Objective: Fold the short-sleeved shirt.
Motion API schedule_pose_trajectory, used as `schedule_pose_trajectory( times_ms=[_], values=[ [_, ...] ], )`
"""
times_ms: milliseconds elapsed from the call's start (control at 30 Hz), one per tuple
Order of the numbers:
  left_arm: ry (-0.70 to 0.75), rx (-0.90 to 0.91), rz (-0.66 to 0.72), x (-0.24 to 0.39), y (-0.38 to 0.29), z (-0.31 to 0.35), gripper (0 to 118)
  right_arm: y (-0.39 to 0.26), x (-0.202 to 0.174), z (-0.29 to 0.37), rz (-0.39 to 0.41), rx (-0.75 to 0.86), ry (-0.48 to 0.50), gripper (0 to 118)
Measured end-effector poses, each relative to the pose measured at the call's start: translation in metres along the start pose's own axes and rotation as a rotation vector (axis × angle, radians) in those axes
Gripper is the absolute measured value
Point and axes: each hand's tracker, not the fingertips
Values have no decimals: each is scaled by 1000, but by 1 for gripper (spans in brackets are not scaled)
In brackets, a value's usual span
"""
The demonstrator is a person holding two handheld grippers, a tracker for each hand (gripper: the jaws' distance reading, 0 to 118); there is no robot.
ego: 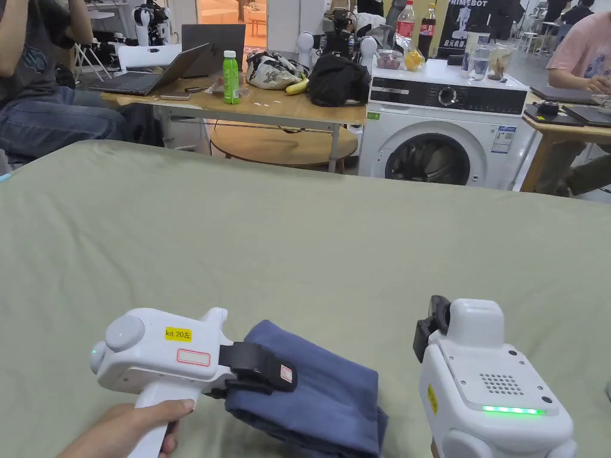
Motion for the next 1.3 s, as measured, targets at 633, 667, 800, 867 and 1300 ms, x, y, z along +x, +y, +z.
schedule_pose_trajectory(
  times_ms=[633, 667, 800, 867, 1300],
  values=[
    [275, 298, 168, -72, -12, 265, 25, 33, -160, -40, 31, 48, 293, 0],
    [286, 291, 170, -61, -8, 226, 25, 33, -171, -43, 21, 45, 321, 0],
    [373, 269, 199, -96, 8, 260, 25, 35, -213, -49, 35, 27, 381, 0],
    [419, 244, 224, -102, 9, 329, 25, 34, -227, -51, 40, 9, 415, 0],
    [809, 94, 255, -172, 54, 399, 25, 15, -248, -60, 104, -39, 460, 0]
  ],
)
